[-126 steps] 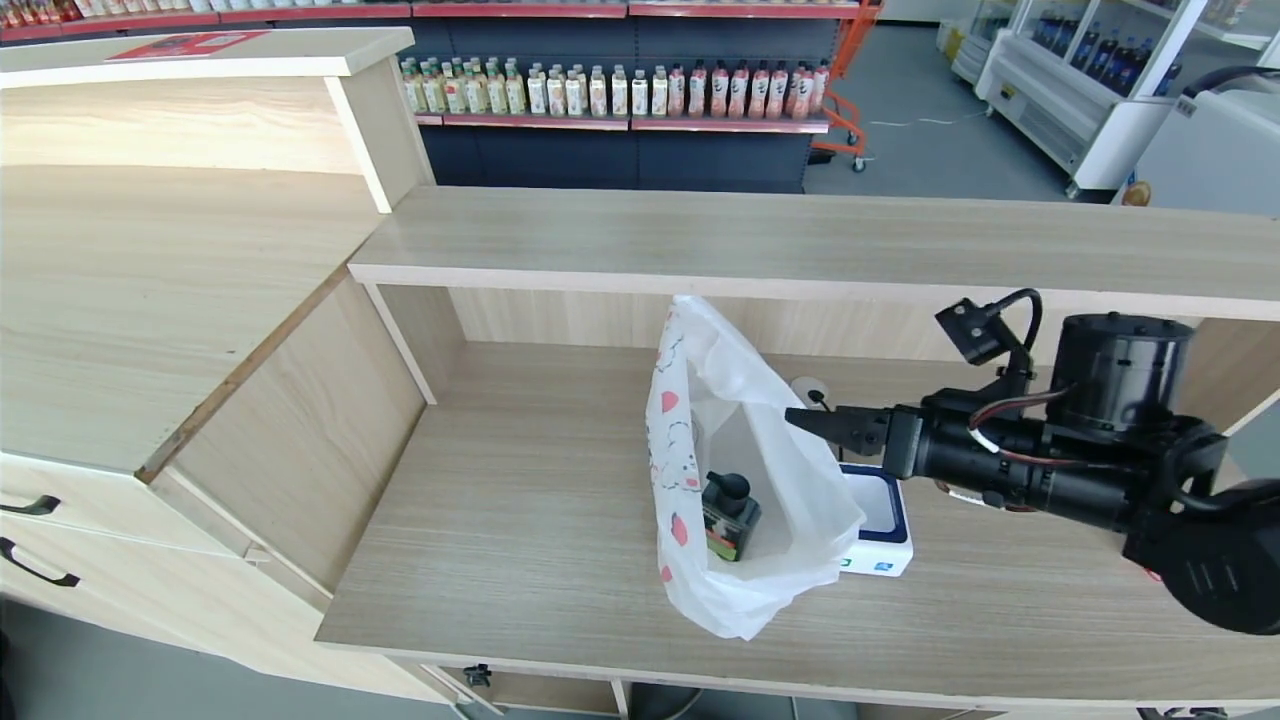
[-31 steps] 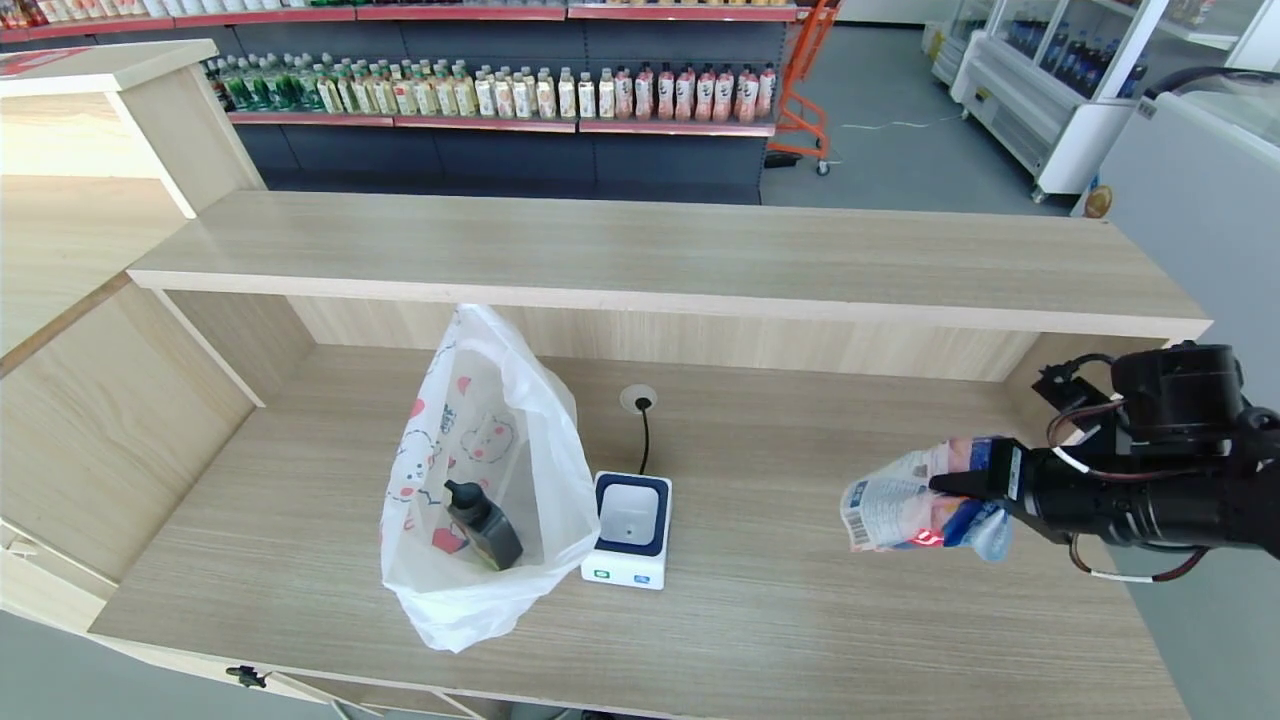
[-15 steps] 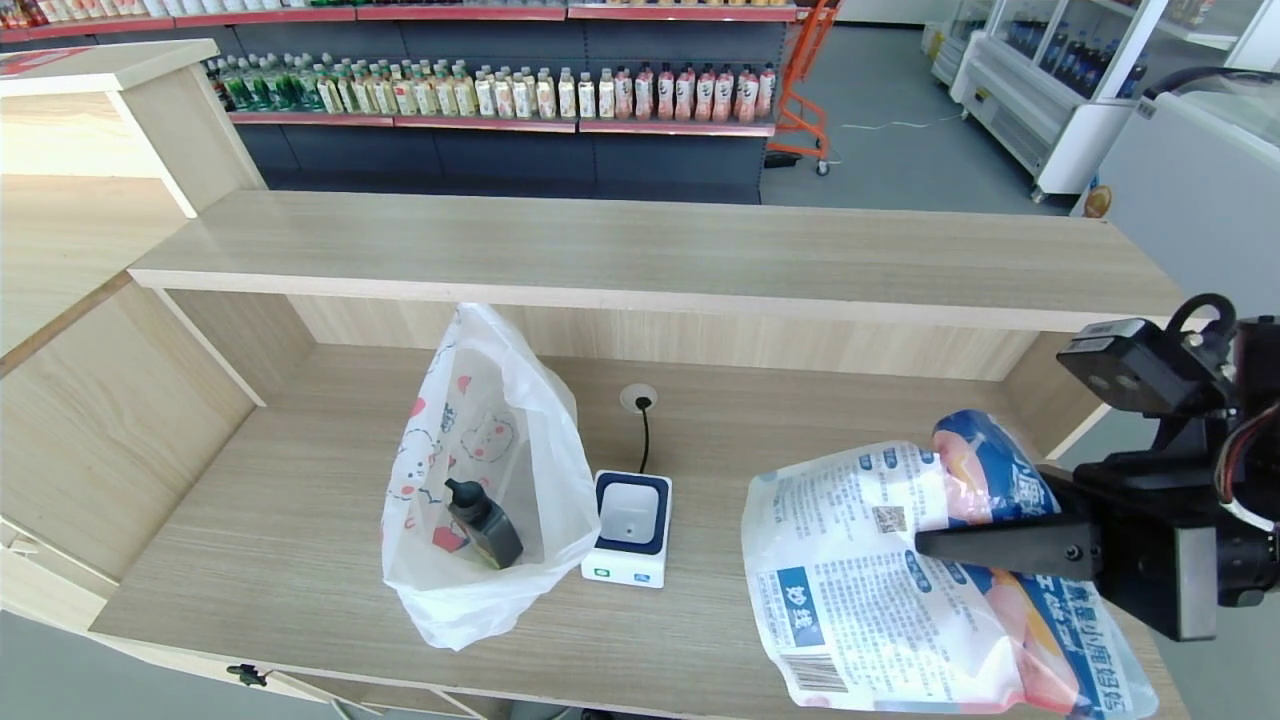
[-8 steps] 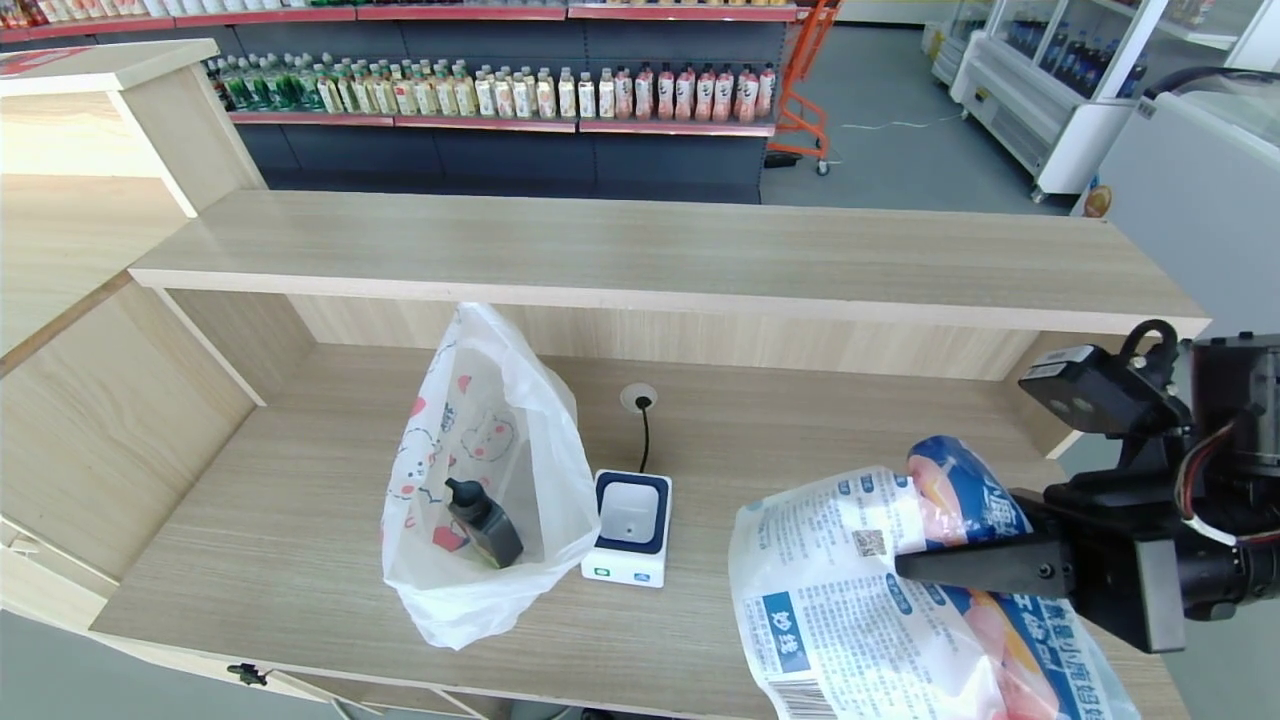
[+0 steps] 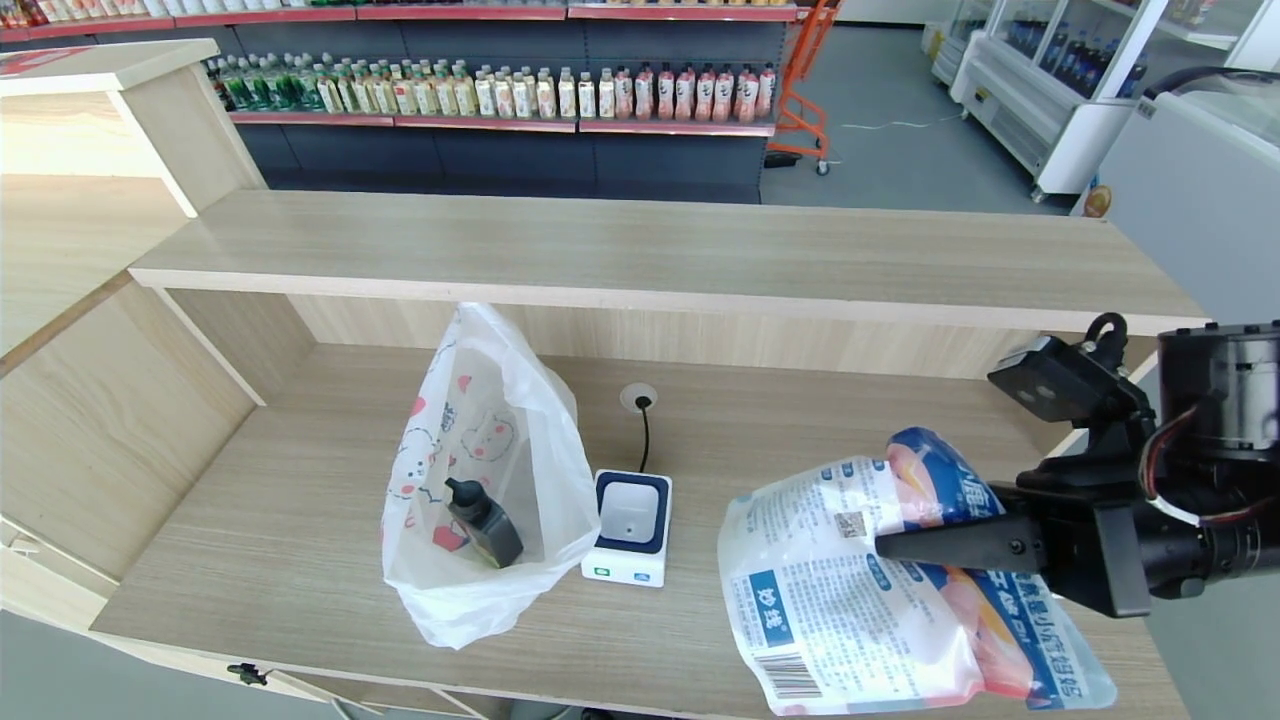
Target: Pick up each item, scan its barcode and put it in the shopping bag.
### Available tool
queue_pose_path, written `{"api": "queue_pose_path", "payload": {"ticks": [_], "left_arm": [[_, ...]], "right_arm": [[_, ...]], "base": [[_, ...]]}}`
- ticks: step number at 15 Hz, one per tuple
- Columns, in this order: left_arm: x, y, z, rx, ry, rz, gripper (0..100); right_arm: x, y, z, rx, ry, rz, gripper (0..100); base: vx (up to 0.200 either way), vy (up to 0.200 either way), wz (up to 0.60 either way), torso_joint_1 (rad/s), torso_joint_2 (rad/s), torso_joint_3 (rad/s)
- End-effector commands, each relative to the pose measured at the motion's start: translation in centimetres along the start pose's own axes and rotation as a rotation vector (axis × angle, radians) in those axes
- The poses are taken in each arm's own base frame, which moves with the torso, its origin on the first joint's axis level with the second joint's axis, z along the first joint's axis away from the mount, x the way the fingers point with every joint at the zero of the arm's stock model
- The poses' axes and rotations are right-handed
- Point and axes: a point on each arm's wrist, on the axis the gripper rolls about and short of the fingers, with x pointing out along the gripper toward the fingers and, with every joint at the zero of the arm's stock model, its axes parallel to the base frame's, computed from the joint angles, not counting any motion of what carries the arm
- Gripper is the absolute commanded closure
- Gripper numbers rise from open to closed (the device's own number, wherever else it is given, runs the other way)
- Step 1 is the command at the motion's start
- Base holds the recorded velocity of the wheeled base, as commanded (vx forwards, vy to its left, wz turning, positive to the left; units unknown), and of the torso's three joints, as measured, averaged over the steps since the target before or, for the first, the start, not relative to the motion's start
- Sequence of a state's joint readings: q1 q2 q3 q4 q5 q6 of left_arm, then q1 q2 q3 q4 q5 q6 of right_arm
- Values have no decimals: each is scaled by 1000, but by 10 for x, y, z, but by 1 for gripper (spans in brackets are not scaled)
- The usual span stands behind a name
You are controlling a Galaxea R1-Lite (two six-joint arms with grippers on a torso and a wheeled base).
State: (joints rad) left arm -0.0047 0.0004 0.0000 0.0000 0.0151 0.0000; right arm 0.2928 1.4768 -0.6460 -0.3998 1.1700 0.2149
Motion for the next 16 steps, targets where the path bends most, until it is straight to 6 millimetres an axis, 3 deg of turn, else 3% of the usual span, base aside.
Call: {"api": "queue_pose_path", "payload": {"ticks": [1, 13, 15, 16], "left_arm": [[0, 0, 0, 0, 0, 0, 0], [0, 0, 0, 0, 0, 0, 0], [0, 0, 0, 2, 0, 0, 0], [0, 0, 0, 2, 0, 0, 0]], "right_arm": [[2, -7, -2, 23, 9, -3, 100], [-2, -2, -1, -20, -11, -38, 100], [-18, 6, 2, -151, -75, -216, 100], [-30, 18, -7, -260, -109, -415, 100]], "base": [[0, 0, 0, 0, 0, 0], [0, 0, 0, 0, 0, 0], [0, 0, 0, 0, 0, 0], [0, 0, 0, 0, 0, 0]]}}
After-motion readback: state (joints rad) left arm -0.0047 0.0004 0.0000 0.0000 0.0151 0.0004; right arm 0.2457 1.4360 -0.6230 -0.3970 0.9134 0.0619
